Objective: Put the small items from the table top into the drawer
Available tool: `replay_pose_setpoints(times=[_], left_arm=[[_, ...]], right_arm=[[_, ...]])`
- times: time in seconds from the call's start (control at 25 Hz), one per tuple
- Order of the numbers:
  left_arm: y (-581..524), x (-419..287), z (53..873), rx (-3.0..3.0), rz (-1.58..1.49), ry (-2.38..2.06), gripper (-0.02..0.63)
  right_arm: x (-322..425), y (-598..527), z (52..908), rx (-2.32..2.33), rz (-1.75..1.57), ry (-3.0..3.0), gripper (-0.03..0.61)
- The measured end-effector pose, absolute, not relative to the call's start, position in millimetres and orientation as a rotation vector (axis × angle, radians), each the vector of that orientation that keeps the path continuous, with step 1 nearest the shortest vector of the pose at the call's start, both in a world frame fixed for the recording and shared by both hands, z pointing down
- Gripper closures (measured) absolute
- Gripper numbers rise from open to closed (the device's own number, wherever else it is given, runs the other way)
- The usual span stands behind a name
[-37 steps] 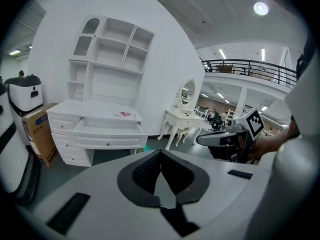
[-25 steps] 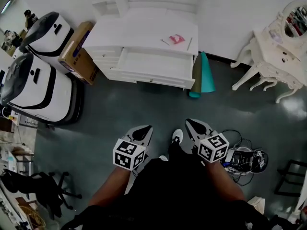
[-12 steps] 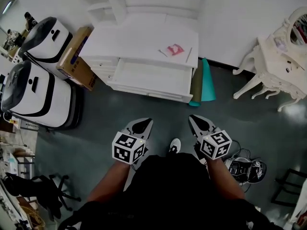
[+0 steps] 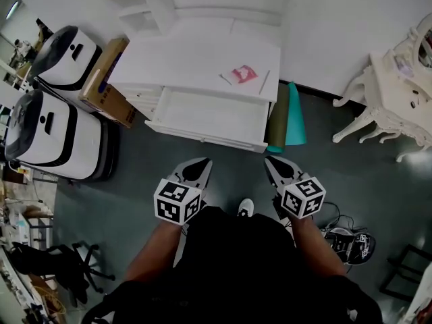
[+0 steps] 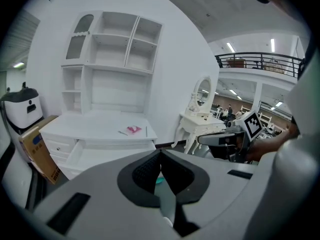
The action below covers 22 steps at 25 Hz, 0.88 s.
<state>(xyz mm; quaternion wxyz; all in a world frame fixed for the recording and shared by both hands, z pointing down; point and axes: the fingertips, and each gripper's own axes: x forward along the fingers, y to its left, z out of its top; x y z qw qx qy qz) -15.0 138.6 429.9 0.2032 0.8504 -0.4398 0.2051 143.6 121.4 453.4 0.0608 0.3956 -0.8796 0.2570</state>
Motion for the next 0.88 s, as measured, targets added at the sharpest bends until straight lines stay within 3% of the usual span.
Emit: replay_pose_setpoints(times=[0.88], left_arm=[[52, -3, 450, 2.391, 0.656, -1.111, 0.603]], right_arm=[[153, 53, 471, 1.285, 0.836, -2.610, 0.549]])
